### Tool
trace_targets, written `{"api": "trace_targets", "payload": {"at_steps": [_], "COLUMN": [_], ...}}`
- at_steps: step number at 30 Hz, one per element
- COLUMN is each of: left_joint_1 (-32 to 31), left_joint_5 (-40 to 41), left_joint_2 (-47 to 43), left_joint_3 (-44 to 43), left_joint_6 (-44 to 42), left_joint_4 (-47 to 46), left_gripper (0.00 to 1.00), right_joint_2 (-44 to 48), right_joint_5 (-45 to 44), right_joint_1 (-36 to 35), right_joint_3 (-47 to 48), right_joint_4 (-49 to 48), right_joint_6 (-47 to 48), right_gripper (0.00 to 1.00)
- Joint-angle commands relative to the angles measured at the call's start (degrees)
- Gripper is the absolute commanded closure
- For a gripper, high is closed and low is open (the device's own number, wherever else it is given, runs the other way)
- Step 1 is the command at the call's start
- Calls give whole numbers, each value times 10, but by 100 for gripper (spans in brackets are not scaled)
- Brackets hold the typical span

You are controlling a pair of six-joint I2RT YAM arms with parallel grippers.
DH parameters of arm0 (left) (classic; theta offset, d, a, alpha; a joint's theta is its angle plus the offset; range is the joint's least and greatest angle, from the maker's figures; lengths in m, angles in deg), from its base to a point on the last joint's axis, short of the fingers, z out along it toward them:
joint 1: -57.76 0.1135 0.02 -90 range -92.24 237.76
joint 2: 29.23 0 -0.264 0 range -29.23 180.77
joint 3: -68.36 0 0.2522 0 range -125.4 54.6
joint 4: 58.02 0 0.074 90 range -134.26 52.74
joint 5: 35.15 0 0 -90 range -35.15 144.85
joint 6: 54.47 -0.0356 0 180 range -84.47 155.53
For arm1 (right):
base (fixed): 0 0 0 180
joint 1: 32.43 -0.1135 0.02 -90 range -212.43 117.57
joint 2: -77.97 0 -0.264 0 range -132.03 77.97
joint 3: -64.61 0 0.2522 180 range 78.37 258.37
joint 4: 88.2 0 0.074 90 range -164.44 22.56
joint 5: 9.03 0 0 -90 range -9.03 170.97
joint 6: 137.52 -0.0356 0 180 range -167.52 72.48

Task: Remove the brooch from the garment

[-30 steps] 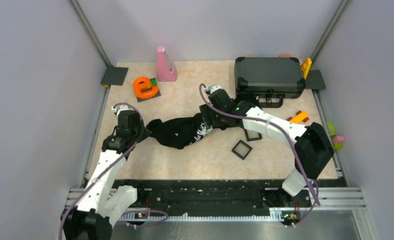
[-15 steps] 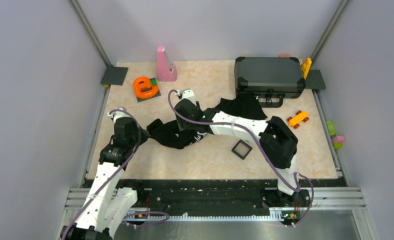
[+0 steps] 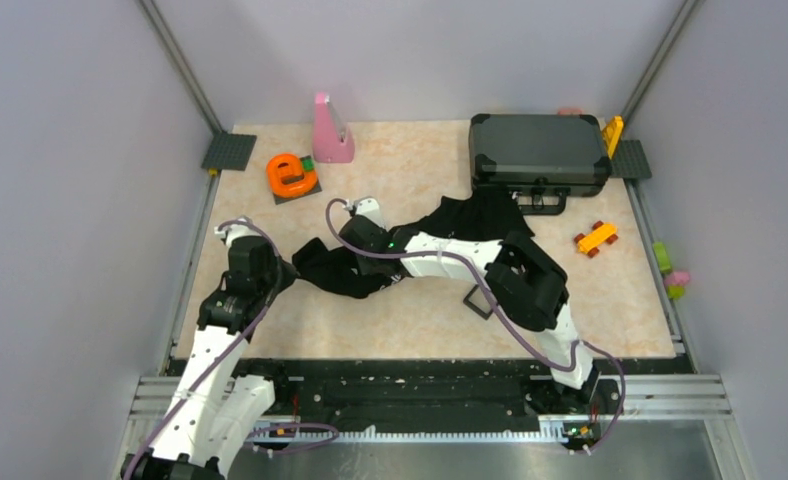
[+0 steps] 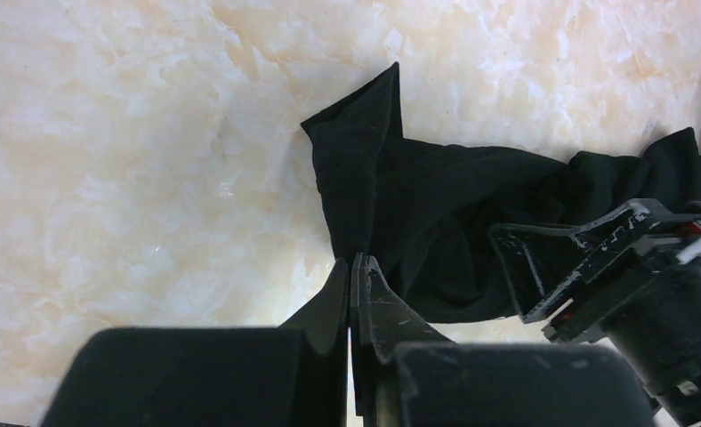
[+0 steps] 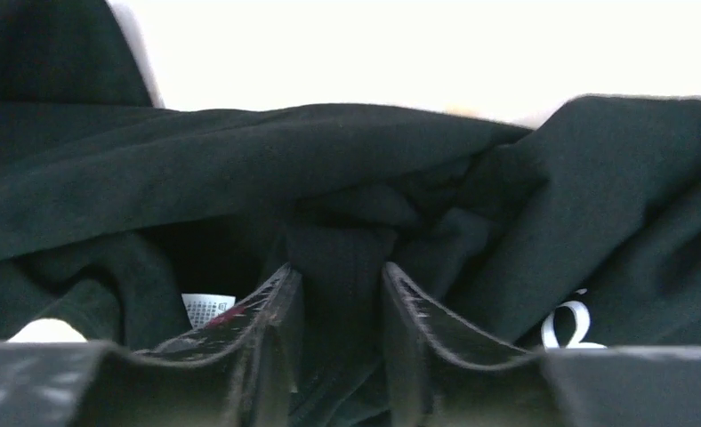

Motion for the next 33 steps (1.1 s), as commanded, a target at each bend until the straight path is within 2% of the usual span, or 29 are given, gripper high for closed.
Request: {"api": "trace_targets", "payload": {"at_steps": [1, 2, 4, 7, 11, 16, 20, 23, 26, 29, 33], "left_joint_1": [2, 3, 3, 3, 3, 3, 3, 3, 3, 3, 2], "left_joint_5": [13, 14, 18, 28, 63, 131, 137, 103, 44, -50, -228], "left_joint_2": [-3, 0, 8, 36, 103, 184, 226, 218, 175, 134, 106], "left_joint_3": [-26, -29, -44, -91, -212, -387, -505, -547, -545, -544, -544], "left_joint_6": [2, 1, -3, -10, -33, -75, -111, -138, -164, -162, -97], "left_joint_4": [-7, -8, -8, -6, 27, 81, 86, 52, 7, -15, -41], "left_gripper": [100, 100, 100, 100, 100, 100, 100, 100, 100, 100, 100], "right_joint_2": [-8, -2, 20, 55, 109, 163, 172, 176, 198, 259, 364], "right_joint_5": [-33, -41, -64, -102, -100, -44, 7, 17, 22, 28, 47], "right_joint_1": [-4, -4, -3, 1, 28, 84, 119, 125, 125, 125, 125], "right_joint_3": [37, 45, 62, 107, 174, 259, 357, 416, 436, 406, 324], "right_joint_4": [8, 16, 27, 47, 58, 54, 48, 27, 23, 7, -35], "right_joint_6": [1, 8, 28, 72, 139, 201, 229, 266, 286, 295, 316], "right_gripper": [82, 94, 100, 100, 100, 100, 100, 100, 100, 100, 100]}}
